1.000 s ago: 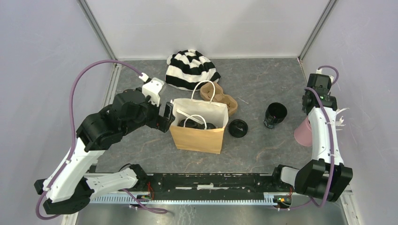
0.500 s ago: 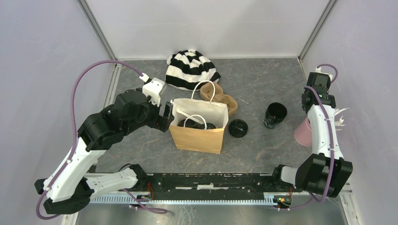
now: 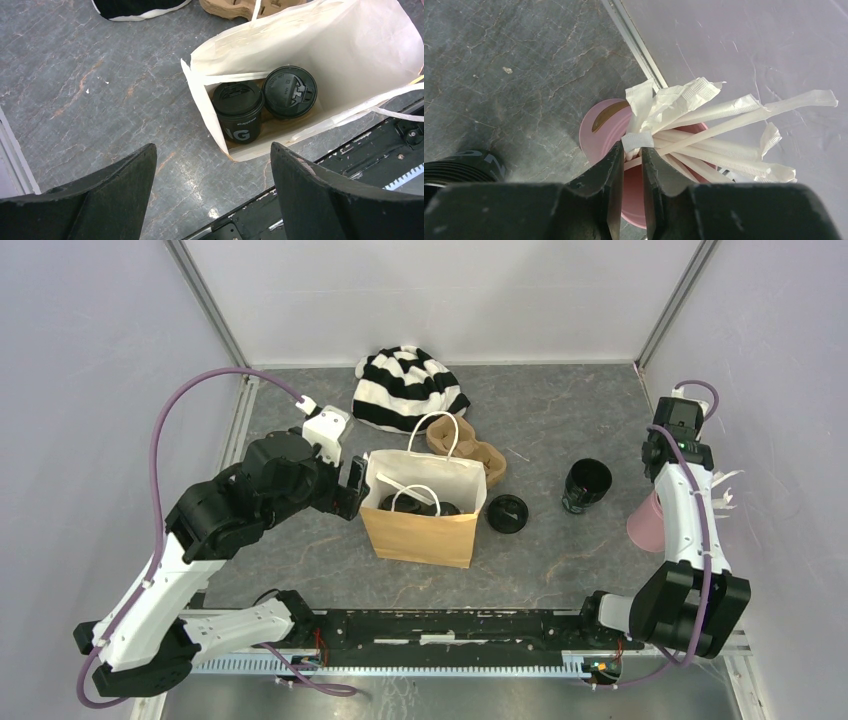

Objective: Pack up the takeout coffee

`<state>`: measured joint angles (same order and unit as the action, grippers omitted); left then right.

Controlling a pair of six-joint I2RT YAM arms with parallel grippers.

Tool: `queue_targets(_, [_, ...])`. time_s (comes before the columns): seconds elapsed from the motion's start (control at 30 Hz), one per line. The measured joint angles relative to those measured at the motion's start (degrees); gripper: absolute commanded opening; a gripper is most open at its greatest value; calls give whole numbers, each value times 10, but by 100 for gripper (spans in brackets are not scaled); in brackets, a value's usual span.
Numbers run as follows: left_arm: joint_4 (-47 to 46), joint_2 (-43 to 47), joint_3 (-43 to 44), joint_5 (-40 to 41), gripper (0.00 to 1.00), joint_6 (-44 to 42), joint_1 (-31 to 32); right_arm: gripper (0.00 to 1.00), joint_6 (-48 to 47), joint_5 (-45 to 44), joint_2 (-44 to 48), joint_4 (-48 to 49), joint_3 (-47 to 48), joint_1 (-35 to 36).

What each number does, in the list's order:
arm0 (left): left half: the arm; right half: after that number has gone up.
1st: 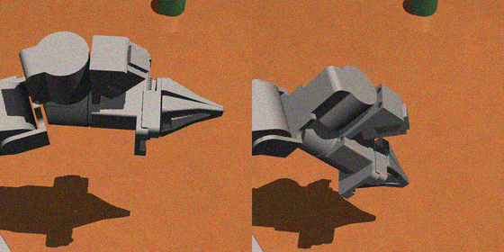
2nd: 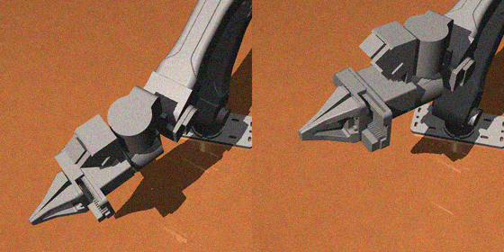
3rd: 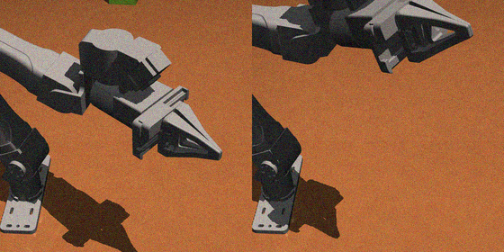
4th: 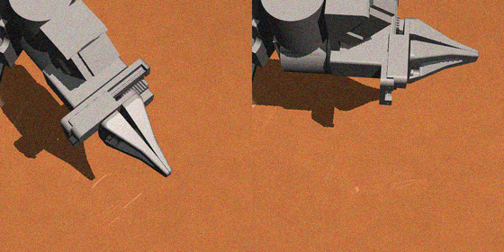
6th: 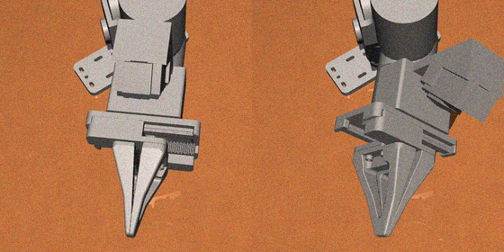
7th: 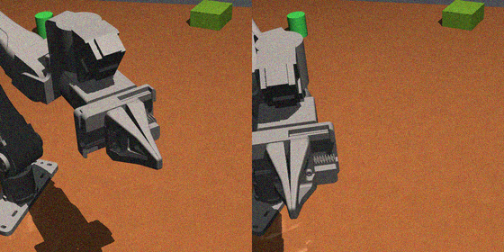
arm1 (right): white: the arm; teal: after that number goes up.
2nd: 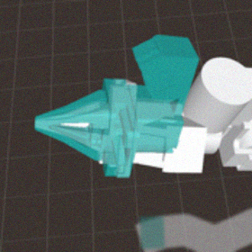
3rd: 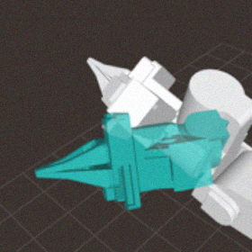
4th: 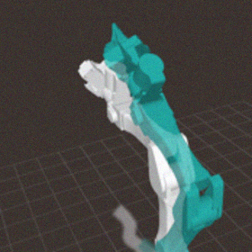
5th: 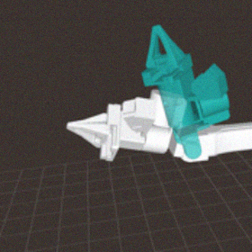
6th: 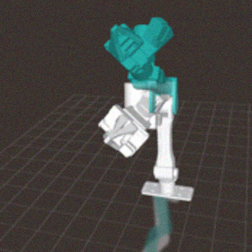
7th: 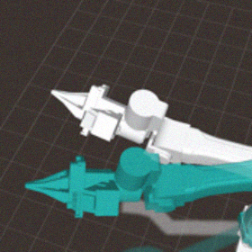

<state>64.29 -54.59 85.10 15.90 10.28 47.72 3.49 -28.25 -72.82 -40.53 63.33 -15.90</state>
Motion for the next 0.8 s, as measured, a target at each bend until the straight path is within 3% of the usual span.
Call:
queue_targets(0.13, [0,0,0,2,89,0,0,16,-4,-3,0,2,-6,-1])
queue_targets(0.53, [0,0,0,4,89,0,0,7,-19,-3,4,-2,-6,-1])
queue_targets(0.8, [2,-1,2,4,88,0,0,7,-23,13,54,-53,21,-1])
